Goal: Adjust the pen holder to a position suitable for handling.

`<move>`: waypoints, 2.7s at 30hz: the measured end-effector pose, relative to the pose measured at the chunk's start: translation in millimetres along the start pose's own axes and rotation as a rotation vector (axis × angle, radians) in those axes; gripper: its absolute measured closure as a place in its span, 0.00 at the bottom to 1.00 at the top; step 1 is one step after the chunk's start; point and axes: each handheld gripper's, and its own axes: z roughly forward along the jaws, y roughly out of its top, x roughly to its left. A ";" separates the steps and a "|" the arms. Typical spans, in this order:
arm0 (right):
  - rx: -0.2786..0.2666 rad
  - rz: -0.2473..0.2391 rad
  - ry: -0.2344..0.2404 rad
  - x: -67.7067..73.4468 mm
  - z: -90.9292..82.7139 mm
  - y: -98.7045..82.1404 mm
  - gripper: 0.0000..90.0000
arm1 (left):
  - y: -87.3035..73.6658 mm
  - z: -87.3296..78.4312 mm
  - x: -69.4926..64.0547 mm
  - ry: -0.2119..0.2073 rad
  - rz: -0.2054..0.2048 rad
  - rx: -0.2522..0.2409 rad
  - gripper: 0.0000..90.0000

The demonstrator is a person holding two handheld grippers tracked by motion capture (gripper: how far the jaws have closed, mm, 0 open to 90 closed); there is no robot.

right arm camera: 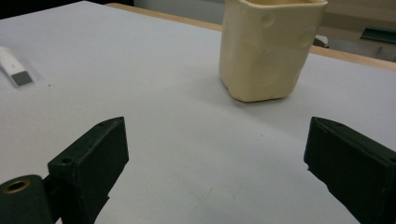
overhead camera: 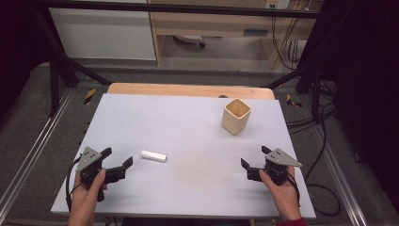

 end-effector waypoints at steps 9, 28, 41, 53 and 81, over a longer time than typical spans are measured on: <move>0.005 0.001 -0.010 0.6 -0.6 -0.1 0.06 | 0.4 0.1 -1.2 -0.010 0.000 -0.004 0.08; 0.037 -0.075 0.096 29.2 8.8 4.7 0.04 | 0.0 7.3 -8.6 -0.020 0.029 0.029 0.09; 0.142 -0.146 0.220 73.0 36.1 12.8 0.05 | -0.5 6.1 -10.2 -0.003 0.035 0.038 0.07; 0.201 -0.219 0.292 108.7 86.7 52.2 0.05 | -0.9 9.0 -8.0 -0.004 0.010 0.047 0.07; 0.364 -0.319 0.434 165.9 147.6 69.2 0.05 | -1.9 8.1 -7.7 -0.018 0.013 0.062 0.07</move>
